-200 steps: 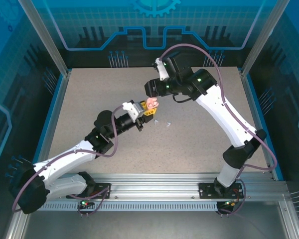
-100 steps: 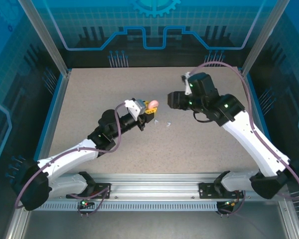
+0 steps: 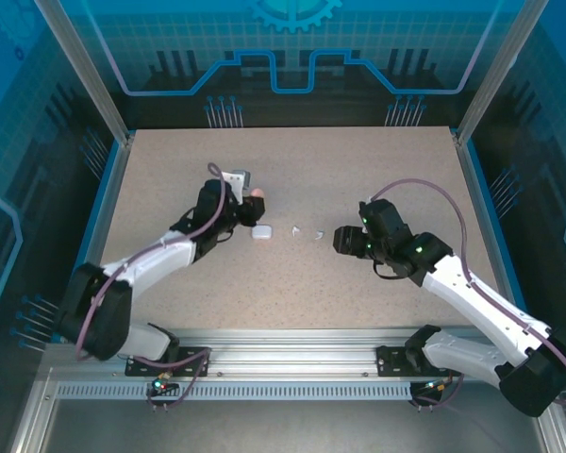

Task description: Insert wireless bluetooth earbuds into charging case

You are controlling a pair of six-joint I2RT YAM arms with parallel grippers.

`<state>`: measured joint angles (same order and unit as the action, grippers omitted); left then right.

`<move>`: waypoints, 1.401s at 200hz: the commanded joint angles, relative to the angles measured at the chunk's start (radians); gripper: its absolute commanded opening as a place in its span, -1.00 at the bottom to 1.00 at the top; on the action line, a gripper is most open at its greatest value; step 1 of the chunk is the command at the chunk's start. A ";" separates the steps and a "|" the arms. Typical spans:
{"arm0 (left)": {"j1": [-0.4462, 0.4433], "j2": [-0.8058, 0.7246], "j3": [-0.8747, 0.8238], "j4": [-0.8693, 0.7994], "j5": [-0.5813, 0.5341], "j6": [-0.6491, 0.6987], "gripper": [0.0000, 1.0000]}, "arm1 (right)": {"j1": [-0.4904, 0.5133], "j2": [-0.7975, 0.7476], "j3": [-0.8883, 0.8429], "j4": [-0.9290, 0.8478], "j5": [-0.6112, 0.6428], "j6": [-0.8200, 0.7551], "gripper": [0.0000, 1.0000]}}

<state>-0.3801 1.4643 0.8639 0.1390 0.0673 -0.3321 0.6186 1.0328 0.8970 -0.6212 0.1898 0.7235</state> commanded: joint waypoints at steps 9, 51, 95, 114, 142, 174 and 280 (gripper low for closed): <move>0.065 0.204 0.234 -0.243 0.105 -0.050 -1.00 | 0.037 -0.032 -0.012 0.077 -0.015 0.030 0.29; 0.129 0.524 0.540 -0.455 0.176 0.022 -1.00 | 0.059 -0.064 -0.006 0.059 0.006 0.017 0.29; 0.223 0.707 0.747 -0.596 0.239 0.000 -1.00 | 0.061 -0.092 0.009 0.030 0.028 0.004 0.30; 0.249 0.757 0.816 -0.652 0.277 -0.003 -1.00 | 0.063 -0.102 0.008 0.024 0.035 0.003 0.30; 0.259 0.812 0.879 -0.721 0.301 0.011 -1.00 | 0.063 -0.106 0.011 0.020 0.036 0.005 0.30; 0.262 0.811 0.868 -0.731 0.273 0.016 -0.86 | 0.064 -0.105 0.021 0.016 0.036 0.001 0.30; 0.304 0.584 0.908 -0.857 0.084 0.085 0.81 | 0.069 0.009 0.106 0.014 0.017 -0.036 0.44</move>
<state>-0.0849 2.1815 1.7279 -0.6468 0.2123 -0.2905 0.6701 0.9943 0.9501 -0.5991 0.2054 0.7136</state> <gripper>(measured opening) 0.884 0.696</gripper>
